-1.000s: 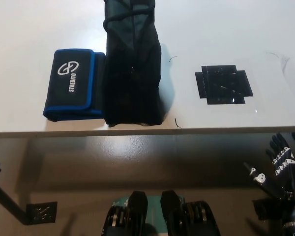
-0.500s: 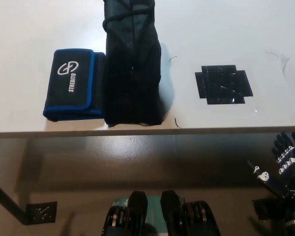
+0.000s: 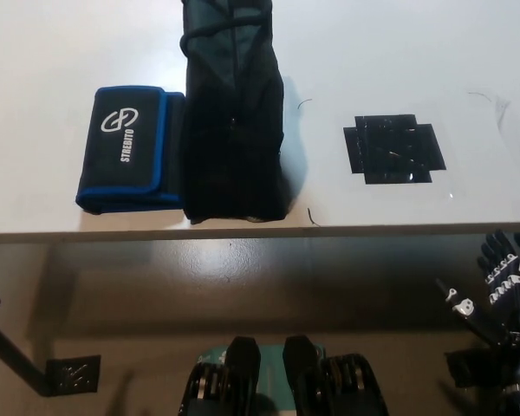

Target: Use both hands to pick up the lunch bag on the right hand side and smoothly move it near the note book on the left hand side

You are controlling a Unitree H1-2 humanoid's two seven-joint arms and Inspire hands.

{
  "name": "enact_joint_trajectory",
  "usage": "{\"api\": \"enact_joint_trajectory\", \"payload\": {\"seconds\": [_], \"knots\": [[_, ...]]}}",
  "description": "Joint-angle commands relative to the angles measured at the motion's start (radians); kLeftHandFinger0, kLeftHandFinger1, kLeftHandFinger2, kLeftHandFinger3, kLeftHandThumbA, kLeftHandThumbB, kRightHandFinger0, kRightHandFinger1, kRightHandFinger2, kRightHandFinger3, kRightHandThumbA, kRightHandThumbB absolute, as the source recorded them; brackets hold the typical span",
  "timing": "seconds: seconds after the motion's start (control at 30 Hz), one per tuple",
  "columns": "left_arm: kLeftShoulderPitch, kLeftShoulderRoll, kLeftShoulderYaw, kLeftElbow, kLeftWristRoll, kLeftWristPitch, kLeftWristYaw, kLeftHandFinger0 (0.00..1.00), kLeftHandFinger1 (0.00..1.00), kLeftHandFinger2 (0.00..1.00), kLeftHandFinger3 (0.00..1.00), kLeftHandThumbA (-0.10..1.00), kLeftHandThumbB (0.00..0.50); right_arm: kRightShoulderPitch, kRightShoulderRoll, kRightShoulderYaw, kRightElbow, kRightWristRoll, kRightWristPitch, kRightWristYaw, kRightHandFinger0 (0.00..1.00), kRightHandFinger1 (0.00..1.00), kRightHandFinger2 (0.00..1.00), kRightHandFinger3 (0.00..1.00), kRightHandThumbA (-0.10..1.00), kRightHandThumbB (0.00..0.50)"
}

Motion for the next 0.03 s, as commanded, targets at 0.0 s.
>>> {"api": "enact_joint_trajectory", "payload": {"seconds": [0.0], "knots": [[-0.014,0.032,0.000,-0.009,-0.018,-0.035,-0.005,1.00,1.00,1.00,1.00,1.00,0.182,-0.035,0.004,-0.014,-0.011,0.016,-0.055,0.019,1.00,1.00,1.00,1.00,1.00,0.115]]}}
